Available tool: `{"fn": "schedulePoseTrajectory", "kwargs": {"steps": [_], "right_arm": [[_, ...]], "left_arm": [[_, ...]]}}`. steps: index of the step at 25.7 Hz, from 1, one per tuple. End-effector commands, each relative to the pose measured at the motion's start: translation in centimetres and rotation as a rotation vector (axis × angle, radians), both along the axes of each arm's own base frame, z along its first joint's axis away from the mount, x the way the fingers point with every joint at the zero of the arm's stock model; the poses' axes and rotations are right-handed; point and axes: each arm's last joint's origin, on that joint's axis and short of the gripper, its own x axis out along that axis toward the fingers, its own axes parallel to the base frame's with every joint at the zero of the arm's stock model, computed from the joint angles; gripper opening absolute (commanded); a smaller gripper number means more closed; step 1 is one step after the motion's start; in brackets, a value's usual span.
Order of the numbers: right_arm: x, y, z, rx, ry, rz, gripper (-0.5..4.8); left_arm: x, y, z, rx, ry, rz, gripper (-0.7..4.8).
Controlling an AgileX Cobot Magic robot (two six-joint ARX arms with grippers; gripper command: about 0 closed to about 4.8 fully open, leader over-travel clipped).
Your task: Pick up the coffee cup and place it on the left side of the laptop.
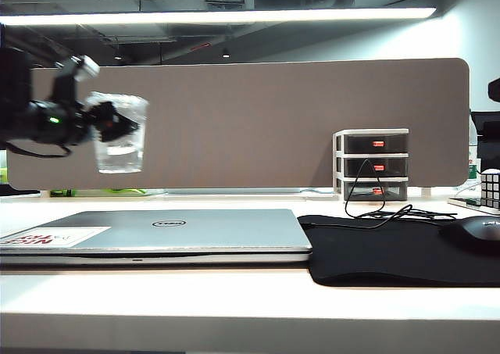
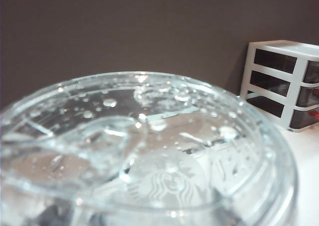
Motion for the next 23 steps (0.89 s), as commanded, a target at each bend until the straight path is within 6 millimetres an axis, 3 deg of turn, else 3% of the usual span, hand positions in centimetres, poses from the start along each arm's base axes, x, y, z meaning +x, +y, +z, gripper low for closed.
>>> {"fn": "schedulePoseTrajectory", "kwargs": {"steps": [1,7,10,14,23], "right_arm": [[0.0,0.0,-0.1,-0.002,-0.011,0.001,-0.01],[0.0,0.0,-0.1,-0.002,-0.01,0.002,-0.01],[0.0,0.0,-0.1,-0.002,-0.01,0.001,-0.01],[0.0,0.0,-0.1,-0.002,-0.01,0.002,-0.01],[0.0,0.0,-0.1,-0.002,-0.01,0.003,-0.01]], "left_arm": [[-3.1,1.3,0.4,0.02,-0.028,0.047,3.32],[-7.4,3.3,-0.9,0.011,0.006,0.122,3.32],[-10.8,4.9,-2.5,0.008,0.023,0.186,3.32],[-13.6,6.8,-4.2,0.005,0.033,0.288,3.33],[-14.4,10.0,-5.6,0.06,0.032,0.44,3.33]]}}
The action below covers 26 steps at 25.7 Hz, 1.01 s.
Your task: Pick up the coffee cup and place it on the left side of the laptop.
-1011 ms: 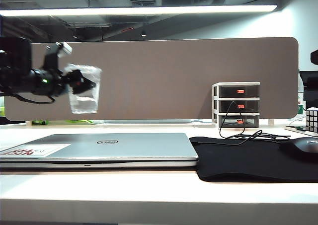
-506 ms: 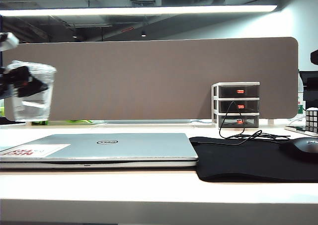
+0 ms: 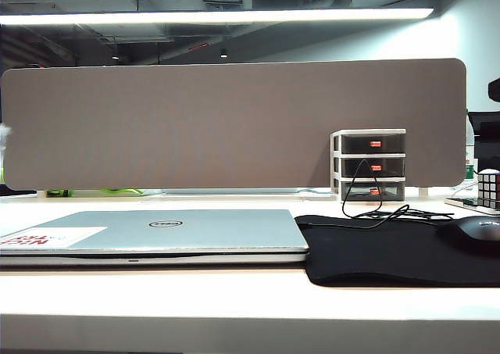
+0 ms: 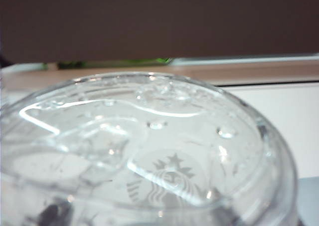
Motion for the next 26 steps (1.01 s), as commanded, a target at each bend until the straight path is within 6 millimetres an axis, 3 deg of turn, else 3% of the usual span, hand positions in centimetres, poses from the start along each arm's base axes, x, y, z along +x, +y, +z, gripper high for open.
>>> {"fn": "schedulePoseTrajectory", "kwargs": {"steps": [1,7,12,14,17,26], "right_arm": [[0.0,0.0,-0.1,-0.002,-0.01,0.005,-0.01],[0.0,0.0,-0.1,-0.002,-0.01,0.005,-0.01],[0.0,0.0,-0.1,-0.002,-0.011,0.005,-0.01],[0.0,0.0,-0.1,-0.002,-0.01,0.005,-0.01],[0.0,0.0,0.0,-0.002,-0.011,0.005,-0.01],[0.0,0.0,0.0,-0.001,-0.01,0.015,-0.01]], "left_arm": [[0.2,0.6,-0.5,0.017,-0.046,0.021,3.33],[0.9,0.9,-2.4,-0.017,-0.008,0.014,3.33],[1.2,1.1,-2.2,-0.015,-0.016,0.013,3.45],[1.2,1.0,-2.2,-0.015,-0.016,0.002,3.78],[1.2,1.0,-2.2,-0.015,-0.015,-0.009,4.79],[-0.7,0.2,-2.1,-0.02,0.003,-0.02,4.79]]}}
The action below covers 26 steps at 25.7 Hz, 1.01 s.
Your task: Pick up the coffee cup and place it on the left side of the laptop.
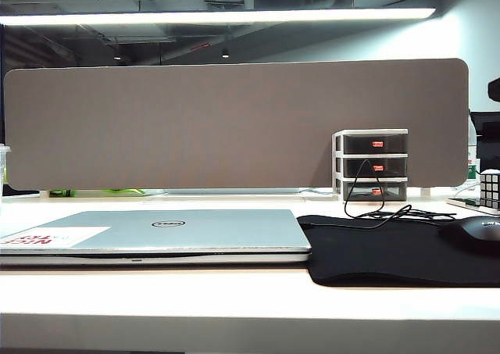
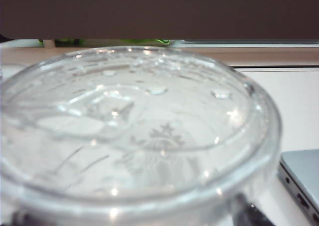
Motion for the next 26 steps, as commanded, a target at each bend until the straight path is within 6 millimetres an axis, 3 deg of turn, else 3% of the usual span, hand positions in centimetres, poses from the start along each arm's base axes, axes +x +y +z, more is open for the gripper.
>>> {"fn": "schedulePoseTrajectory", "kwargs": {"steps": [1,5,12,13,15,18,19,20,26], "right_arm": [[0.0,0.0,0.0,-0.001,-0.01,0.015,-0.01],[0.0,0.1,0.0,0.0,-0.01,0.028,-0.01],[0.0,0.1,-0.1,-0.001,-0.01,0.028,-0.01],[0.0,0.1,0.0,-0.001,-0.011,0.028,-0.01],[0.0,0.1,-0.1,-0.001,-0.01,0.028,-0.01],[0.0,0.1,-0.1,0.0,-0.01,0.029,-0.01],[0.0,0.1,-0.1,0.0,-0.009,0.029,-0.01],[0.0,0.1,-0.1,0.0,-0.009,0.03,-0.01],[0.0,0.1,0.0,-0.001,-0.011,0.023,-0.01]], "left_arm": [[-0.7,-0.2,0.7,0.017,-0.033,-0.003,4.79],[-2.4,-0.8,1.2,0.01,-0.024,0.048,4.79],[-7.9,-2.8,2.3,-0.016,-0.012,0.189,4.67],[-9.1,-3.3,2.5,-0.045,-0.016,0.198,3.86],[-10.9,-4.0,2.7,-0.135,-0.025,0.2,2.95],[-12.4,-4.7,2.9,-0.172,-0.034,0.184,1.98],[-12.4,-4.8,3.3,-0.198,-0.054,0.144,1.28],[-12.5,-5.0,3.6,-0.204,-0.072,0.104,0.03],[-12.8,-5.5,4.8,-0.216,-0.121,-0.064,-0.05]]}}
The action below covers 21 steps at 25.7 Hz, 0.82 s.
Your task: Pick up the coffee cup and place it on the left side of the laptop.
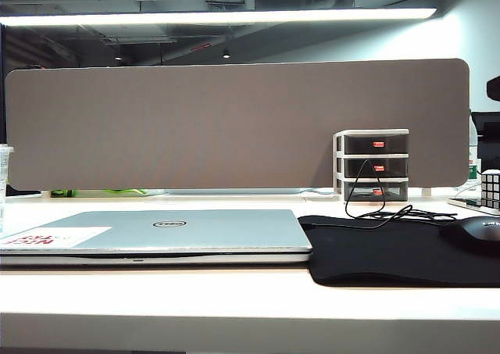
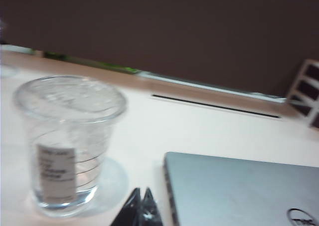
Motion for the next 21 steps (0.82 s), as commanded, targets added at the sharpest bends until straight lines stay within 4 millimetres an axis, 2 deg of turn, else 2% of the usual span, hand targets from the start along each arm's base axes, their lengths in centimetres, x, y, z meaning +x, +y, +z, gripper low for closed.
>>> {"fn": "schedulePoseTrajectory", "kwargs": {"steps": [1,5,9,14,21], "right_arm": [[0.0,0.0,0.0,-0.002,-0.013,-0.006,-0.01],[0.1,-0.1,0.0,-0.004,-0.013,-0.04,-0.01],[0.1,-0.1,0.0,-0.004,-0.013,-0.04,-0.01],[0.1,-0.1,0.0,-0.004,-0.013,-0.041,-0.01],[0.1,-0.1,0.0,-0.004,-0.013,-0.041,-0.01]], "left_arm": [[-0.3,-0.3,1.3,0.015,-0.083,-0.062,-0.05],[-1.0,-0.6,3.0,0.034,-0.182,-0.073,-0.05],[-1.4,-0.7,3.5,-0.037,-0.178,-0.089,-0.05],[-2.1,-1.1,4.6,-0.025,-0.236,-0.098,-0.05],[-2.8,-1.4,4.8,-0.044,-0.196,-0.095,-0.05]]}}
